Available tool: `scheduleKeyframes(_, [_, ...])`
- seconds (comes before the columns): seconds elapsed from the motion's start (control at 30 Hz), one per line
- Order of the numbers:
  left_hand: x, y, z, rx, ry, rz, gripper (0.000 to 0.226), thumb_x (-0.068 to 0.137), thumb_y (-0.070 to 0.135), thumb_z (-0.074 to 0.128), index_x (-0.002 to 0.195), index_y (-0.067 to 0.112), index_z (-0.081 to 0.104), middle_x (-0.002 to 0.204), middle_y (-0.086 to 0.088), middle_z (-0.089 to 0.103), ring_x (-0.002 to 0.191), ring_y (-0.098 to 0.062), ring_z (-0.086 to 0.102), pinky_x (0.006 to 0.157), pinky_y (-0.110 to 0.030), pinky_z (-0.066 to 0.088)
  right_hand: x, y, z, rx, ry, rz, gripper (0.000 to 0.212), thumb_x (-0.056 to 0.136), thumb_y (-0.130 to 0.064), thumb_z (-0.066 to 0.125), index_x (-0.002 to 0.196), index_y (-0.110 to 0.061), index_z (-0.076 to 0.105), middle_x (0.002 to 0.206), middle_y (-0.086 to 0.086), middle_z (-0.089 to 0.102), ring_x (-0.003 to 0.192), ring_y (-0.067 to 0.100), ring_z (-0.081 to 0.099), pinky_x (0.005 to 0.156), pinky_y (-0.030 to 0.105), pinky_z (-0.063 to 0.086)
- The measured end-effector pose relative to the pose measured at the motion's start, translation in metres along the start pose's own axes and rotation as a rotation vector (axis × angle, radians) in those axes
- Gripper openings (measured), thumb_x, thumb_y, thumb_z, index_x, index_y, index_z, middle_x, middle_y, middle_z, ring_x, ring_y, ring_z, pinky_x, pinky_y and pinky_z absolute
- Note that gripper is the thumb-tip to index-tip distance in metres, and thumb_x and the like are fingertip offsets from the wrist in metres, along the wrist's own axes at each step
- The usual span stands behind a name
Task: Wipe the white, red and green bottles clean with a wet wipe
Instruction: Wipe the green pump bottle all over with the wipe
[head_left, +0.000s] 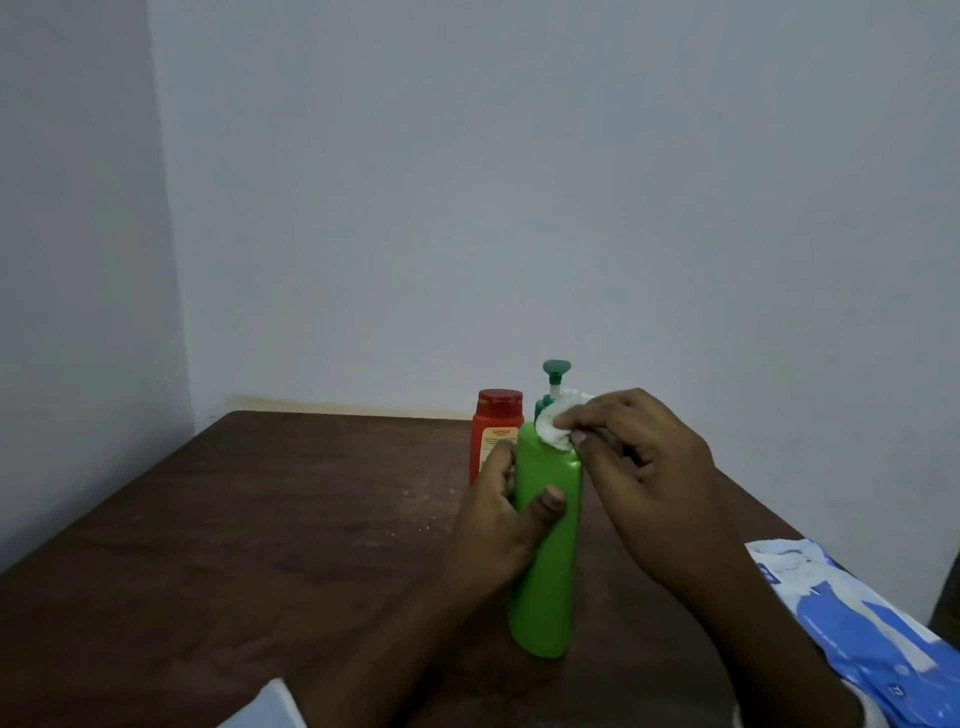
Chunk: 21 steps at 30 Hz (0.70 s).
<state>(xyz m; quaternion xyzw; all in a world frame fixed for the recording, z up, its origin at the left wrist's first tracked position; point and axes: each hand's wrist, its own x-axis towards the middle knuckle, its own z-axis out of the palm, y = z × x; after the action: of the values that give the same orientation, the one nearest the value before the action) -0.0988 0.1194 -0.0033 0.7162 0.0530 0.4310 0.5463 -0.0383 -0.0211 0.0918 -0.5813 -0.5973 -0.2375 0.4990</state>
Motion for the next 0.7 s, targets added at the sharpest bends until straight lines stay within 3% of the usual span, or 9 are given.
scheduleKeyframes(0.07, [-0.003,0.004,0.000,-0.045,-0.013,-0.065,0.085,0.053,0.092,0.069,0.119,0.040,0.057,0.107,0.009,0.076,0.096,-0.013,0.075,0.074,-0.026,0.060,0.001,-0.002,-0.002,-0.013,-0.022,0.003,0.024,0.083,0.004,0.062,0.090,-0.017,0.070,0.091,-0.004,0.062,0.089,0.007,0.060,0.072,0.010,0.041])
scheduleKeyframes(0.13, [-0.007,0.003,-0.002,-0.072,-0.112,-0.174,0.087,0.051,0.086,0.077,0.120,0.036,0.059,0.107,0.012,0.077,0.097,-0.011,0.075,0.074,-0.024,0.059,0.002,-0.001,-0.006,-0.057,-0.035,-0.008,0.022,0.081,0.001,0.059,0.086,-0.017,0.069,0.089,-0.005,0.060,0.086,0.006,0.059,0.069,0.010,0.041])
scheduleKeyframes(0.23, [-0.012,-0.002,-0.004,-0.101,-0.302,-0.354,0.086,0.062,0.056,0.092,0.134,0.027,0.056,0.121,0.001,0.075,0.111,-0.018,0.073,0.094,-0.041,0.060,0.004,0.006,-0.014,-0.171,-0.071,-0.017,0.018,0.081,-0.012,0.053,0.086,-0.023,0.066,0.089,-0.011,0.058,0.082,0.004,0.058,0.066,0.021,0.046])
scheduleKeyframes(0.3, [-0.015,-0.005,-0.001,-0.122,-0.301,-0.376,0.093,0.065,0.054,0.092,0.142,0.022,0.051,0.126,-0.006,0.073,0.115,-0.025,0.071,0.101,-0.053,0.056,0.002,0.015,-0.016,-0.304,-0.082,-0.052,0.017,0.083,-0.017,0.051,0.089,-0.024,0.065,0.090,-0.010,0.057,0.082,0.006,0.057,0.066,0.029,0.048])
scheduleKeyframes(0.43, [-0.015,0.002,0.009,-0.159,-0.161,-0.386,0.091,0.061,0.087,0.069,0.130,0.029,0.059,0.116,-0.006,0.076,0.105,-0.027,0.075,0.094,-0.052,0.060,-0.004,0.032,-0.006,-0.414,-0.035,-0.175,0.020,0.086,-0.014,0.053,0.096,-0.010,0.069,0.097,0.002,0.061,0.091,0.021,0.054,0.080,0.027,0.043])
scheduleKeyframes(0.53, [-0.012,0.007,0.011,-0.510,-0.116,-0.488,0.090,0.077,0.084,0.056,0.133,0.014,0.063,0.112,-0.023,0.073,0.092,-0.039,0.072,0.087,-0.056,0.057,-0.013,0.041,0.005,-0.344,-0.028,-0.212,0.027,0.089,-0.014,0.049,0.101,-0.002,0.070,0.110,0.010,0.065,0.105,0.022,0.058,0.097,0.024,0.040])
scheduleKeyframes(0.6, [-0.009,0.011,0.007,-0.674,-0.092,-0.505,0.091,0.088,0.085,0.038,0.132,0.011,0.067,0.112,-0.024,0.072,0.089,-0.038,0.071,0.083,-0.052,0.059,-0.021,0.046,0.015,-0.287,-0.083,-0.205,0.029,0.088,-0.011,0.049,0.105,-0.003,0.070,0.119,0.009,0.065,0.114,0.020,0.058,0.104,0.025,0.039])
scheduleKeyframes(0.7, [-0.002,0.011,-0.004,-0.799,-0.064,-0.519,0.101,0.083,0.089,0.026,0.120,0.010,0.076,0.117,-0.023,0.069,0.097,-0.035,0.069,0.092,-0.048,0.056,-0.060,0.045,0.026,-0.214,-0.208,-0.244,0.031,0.089,-0.011,0.050,0.113,-0.005,0.068,0.127,0.006,0.061,0.122,0.015,0.054,0.103,0.031,0.043])
